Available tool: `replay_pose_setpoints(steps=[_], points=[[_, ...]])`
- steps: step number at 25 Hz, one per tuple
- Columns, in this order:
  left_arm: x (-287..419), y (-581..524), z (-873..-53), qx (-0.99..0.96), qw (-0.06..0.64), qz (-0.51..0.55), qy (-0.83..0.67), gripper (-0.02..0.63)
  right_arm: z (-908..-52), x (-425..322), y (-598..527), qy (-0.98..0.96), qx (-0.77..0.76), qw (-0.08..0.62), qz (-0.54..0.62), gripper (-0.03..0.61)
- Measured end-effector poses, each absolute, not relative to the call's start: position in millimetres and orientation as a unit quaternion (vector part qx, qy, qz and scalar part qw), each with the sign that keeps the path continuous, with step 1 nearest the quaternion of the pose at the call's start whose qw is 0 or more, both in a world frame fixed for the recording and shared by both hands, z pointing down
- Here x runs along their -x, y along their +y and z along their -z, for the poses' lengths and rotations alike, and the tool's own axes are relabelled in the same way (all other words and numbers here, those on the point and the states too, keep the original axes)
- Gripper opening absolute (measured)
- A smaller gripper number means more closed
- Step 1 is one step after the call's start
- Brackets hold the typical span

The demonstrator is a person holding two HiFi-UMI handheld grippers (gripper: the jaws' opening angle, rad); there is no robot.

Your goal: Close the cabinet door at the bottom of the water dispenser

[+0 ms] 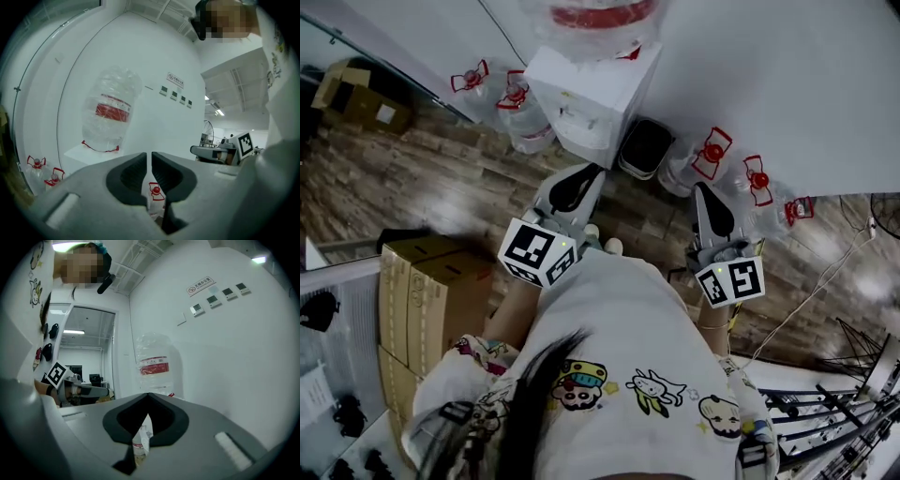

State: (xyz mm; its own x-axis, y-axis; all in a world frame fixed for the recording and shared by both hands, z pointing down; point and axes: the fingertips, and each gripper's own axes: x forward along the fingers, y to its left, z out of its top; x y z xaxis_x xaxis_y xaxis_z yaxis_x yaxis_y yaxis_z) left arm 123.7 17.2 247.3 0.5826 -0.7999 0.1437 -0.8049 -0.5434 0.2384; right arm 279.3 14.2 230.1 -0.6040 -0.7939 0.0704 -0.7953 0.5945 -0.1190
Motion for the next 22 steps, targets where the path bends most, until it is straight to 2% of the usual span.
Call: replay_pose_setpoints(steps=[2, 22], points=[[-120, 22, -248, -0.875, 0.145, -0.002, -0.462, 0.000, -230, -279, 16, -0.893, -0.445, 0.001, -0.069, 0.009], [-120, 22, -257, -0.880, 0.156, -0.004, -0.448, -0.001, -238, -263, 18, -0.889, -0.451, 0.010, -0.080, 0.009]])
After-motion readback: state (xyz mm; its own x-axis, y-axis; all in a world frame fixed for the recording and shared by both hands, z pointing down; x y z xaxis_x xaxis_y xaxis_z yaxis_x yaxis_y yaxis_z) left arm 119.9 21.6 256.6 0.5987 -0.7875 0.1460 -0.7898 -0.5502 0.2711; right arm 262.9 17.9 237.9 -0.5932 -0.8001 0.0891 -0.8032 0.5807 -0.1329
